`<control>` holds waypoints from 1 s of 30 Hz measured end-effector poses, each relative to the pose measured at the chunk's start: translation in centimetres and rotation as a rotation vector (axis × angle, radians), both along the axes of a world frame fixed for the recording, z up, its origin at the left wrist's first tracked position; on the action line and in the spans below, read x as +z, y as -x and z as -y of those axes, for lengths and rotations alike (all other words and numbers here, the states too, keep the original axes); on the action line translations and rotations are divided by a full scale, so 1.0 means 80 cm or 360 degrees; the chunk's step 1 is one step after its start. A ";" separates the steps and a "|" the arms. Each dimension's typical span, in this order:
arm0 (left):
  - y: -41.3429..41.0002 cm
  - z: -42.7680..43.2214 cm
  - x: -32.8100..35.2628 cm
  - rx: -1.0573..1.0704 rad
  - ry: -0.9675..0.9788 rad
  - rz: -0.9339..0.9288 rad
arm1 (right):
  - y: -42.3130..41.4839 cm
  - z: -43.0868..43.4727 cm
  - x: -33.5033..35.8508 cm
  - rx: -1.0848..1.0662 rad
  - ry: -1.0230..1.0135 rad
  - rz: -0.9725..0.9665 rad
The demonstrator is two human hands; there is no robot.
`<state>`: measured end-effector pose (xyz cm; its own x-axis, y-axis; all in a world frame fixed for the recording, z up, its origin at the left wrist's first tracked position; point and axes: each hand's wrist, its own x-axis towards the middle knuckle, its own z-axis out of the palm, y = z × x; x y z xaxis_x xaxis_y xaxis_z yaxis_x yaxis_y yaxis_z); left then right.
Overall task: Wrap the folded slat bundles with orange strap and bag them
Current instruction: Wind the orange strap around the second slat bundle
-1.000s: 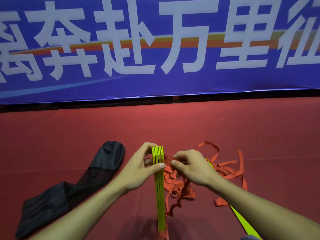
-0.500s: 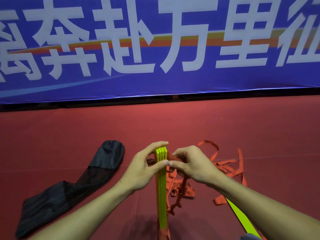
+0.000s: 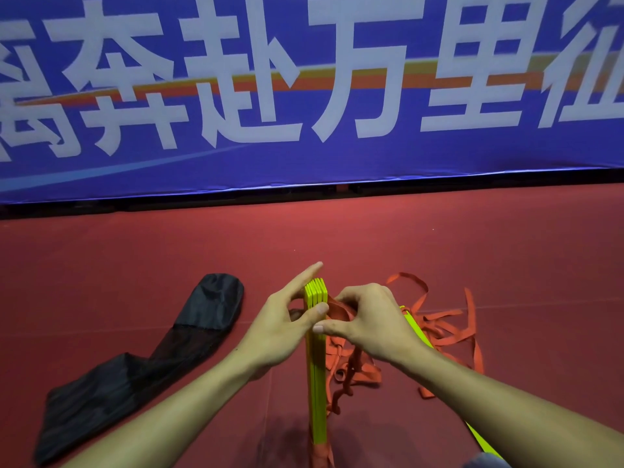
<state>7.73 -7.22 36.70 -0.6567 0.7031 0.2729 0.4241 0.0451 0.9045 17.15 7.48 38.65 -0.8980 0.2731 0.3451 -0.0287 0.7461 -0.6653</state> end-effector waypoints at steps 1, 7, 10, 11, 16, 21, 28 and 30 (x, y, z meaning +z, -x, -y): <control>0.001 -0.001 0.000 -0.0006 -0.0009 0.0019 | 0.000 0.001 0.001 -0.0010 0.0003 -0.0009; 0.002 -0.006 0.003 0.0002 -0.0104 0.0241 | 0.005 0.008 -0.004 -0.0118 -0.0063 -0.0007; -0.003 -0.008 0.003 0.0057 -0.0122 0.0230 | 0.006 0.012 -0.006 -0.0198 -0.0030 0.0000; -0.005 -0.008 0.003 0.0072 -0.0118 0.0222 | 0.006 0.013 -0.006 -0.0211 -0.0029 0.0002; -0.002 0.000 0.005 -0.0010 -0.0078 0.0291 | 0.007 0.009 -0.006 -0.0172 -0.0039 -0.0021; 0.005 0.006 0.004 -0.0006 -0.0054 0.0307 | 0.008 -0.006 -0.005 -0.0089 -0.0070 -0.0042; 0.007 0.004 0.002 -0.0034 -0.0060 0.0369 | 0.009 -0.017 -0.007 0.0027 -0.0049 -0.0007; 0.009 0.004 0.001 -0.0026 -0.0046 0.0277 | 0.010 -0.020 -0.007 0.0060 -0.0037 0.0002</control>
<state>6.99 -7.58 36.78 -0.6843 0.7074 0.1766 0.2617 0.0122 0.9651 16.38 9.09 38.10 -0.9079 0.2311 0.3498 -0.0562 0.7598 -0.6477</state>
